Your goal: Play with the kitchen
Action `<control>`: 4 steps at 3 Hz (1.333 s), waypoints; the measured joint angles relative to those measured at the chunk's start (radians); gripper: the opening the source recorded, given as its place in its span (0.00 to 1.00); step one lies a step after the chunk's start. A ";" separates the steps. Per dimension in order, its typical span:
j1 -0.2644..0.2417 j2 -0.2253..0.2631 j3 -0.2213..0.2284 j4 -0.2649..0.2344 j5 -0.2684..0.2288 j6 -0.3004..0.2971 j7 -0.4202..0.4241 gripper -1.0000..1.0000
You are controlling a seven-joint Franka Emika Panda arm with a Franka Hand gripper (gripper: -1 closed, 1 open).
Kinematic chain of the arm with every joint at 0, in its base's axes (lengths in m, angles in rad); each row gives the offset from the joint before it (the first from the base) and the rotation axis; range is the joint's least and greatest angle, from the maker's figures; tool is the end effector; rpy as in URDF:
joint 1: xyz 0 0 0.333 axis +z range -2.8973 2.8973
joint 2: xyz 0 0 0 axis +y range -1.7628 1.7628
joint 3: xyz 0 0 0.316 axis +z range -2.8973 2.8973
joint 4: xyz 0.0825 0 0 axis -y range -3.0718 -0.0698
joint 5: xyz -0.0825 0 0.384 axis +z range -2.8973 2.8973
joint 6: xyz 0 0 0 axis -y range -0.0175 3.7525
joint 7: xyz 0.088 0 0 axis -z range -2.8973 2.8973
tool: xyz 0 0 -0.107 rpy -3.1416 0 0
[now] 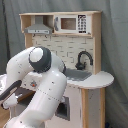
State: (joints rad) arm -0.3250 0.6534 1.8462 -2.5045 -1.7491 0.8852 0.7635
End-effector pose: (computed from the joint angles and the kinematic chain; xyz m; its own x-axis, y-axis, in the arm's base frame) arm 0.1921 0.3778 0.3751 0.3646 0.9306 -0.0326 0.0311 0.0228 0.9993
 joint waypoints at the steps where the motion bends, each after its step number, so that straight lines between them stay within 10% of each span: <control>1: -0.001 -0.014 -0.043 -0.036 -0.057 -0.005 0.089 1.00; 4: -0.003 -0.014 -0.175 -0.049 -0.256 0.006 0.330 1.00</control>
State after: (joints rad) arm -0.3281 0.6393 1.6709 -2.5539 -2.0050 0.8911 1.0935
